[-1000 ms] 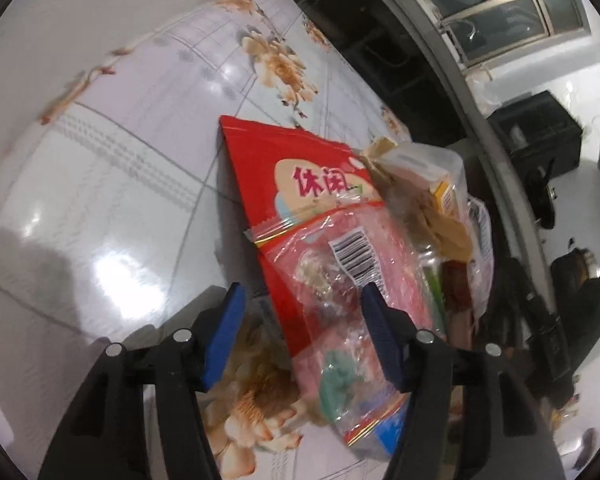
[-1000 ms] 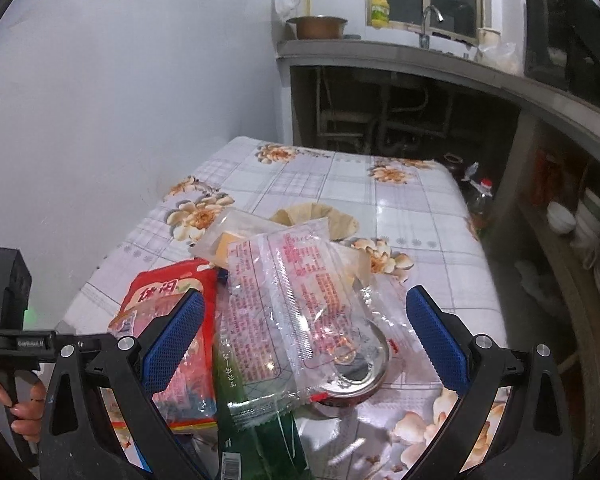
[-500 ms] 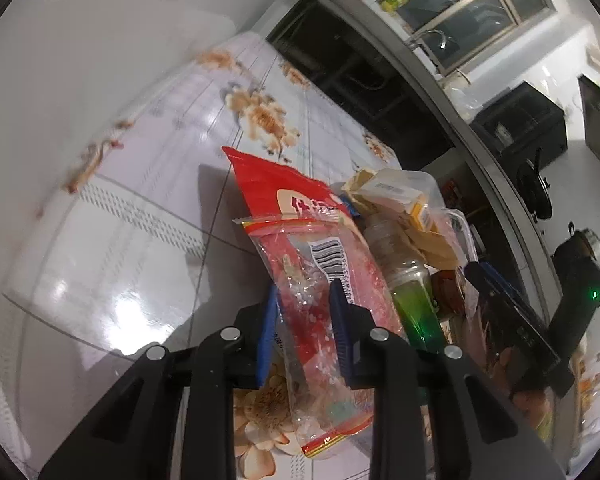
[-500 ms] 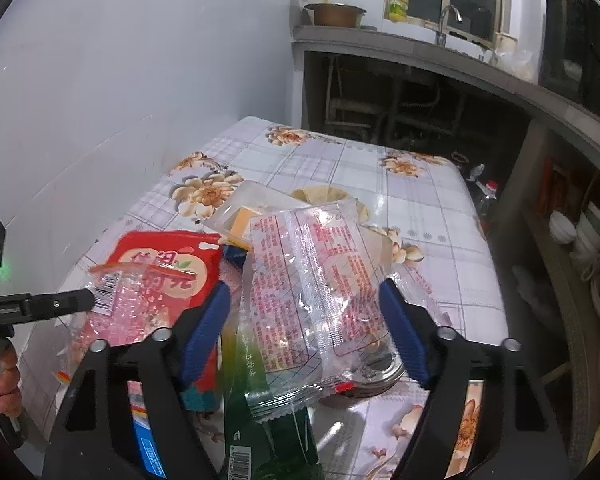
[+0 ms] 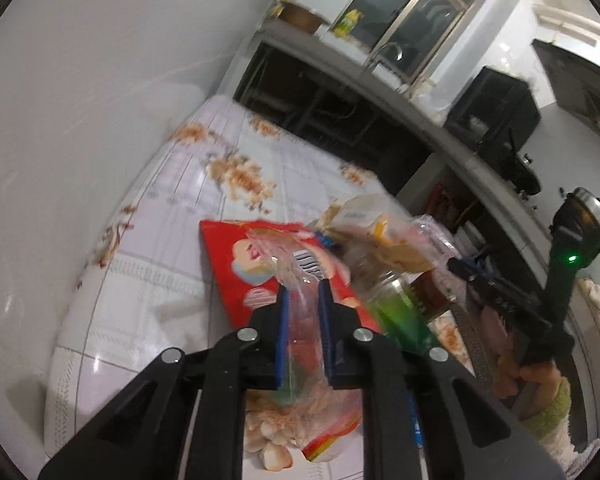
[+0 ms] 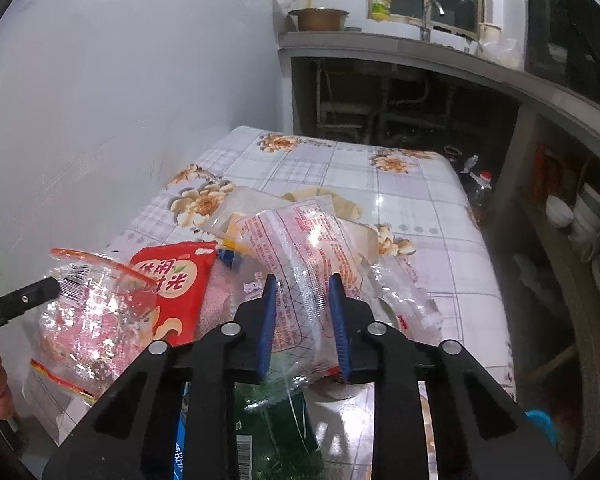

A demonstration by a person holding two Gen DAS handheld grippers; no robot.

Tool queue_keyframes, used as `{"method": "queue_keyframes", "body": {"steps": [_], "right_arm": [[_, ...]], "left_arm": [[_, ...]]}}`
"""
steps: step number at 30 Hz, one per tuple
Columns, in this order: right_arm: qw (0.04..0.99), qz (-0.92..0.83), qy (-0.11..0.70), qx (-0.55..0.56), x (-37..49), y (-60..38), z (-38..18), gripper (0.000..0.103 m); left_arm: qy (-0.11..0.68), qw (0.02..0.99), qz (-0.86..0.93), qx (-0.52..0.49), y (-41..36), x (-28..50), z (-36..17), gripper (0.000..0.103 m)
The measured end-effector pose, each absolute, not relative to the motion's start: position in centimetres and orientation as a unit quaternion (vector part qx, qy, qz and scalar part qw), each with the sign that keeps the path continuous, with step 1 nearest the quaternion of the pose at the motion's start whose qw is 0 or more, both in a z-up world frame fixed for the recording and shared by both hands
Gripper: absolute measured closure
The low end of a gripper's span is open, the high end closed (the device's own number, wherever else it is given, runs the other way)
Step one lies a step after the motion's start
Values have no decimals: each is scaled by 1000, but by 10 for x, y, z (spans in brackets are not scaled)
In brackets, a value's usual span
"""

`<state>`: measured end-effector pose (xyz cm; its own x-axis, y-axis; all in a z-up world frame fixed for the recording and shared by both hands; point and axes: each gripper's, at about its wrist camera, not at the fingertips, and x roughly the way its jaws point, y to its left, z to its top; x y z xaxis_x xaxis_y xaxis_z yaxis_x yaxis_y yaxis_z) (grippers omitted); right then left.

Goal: Collect trash
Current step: 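Carry both held bags over the blue wastebasket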

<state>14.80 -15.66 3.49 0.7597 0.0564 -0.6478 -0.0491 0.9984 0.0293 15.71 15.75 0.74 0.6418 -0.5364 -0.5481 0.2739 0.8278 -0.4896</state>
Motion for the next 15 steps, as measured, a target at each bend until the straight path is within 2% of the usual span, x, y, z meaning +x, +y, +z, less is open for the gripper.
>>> {"method": "queue_keyframes", "body": {"steps": [7, 15], "right_arm": [[951, 24, 307, 35, 132, -167, 53, 87], [959, 68, 239, 134, 98, -195, 85, 88]], "left_arm": [[288, 897, -275, -191, 153, 140, 43, 98], [251, 877, -348, -215, 137, 140, 79, 98]]}}
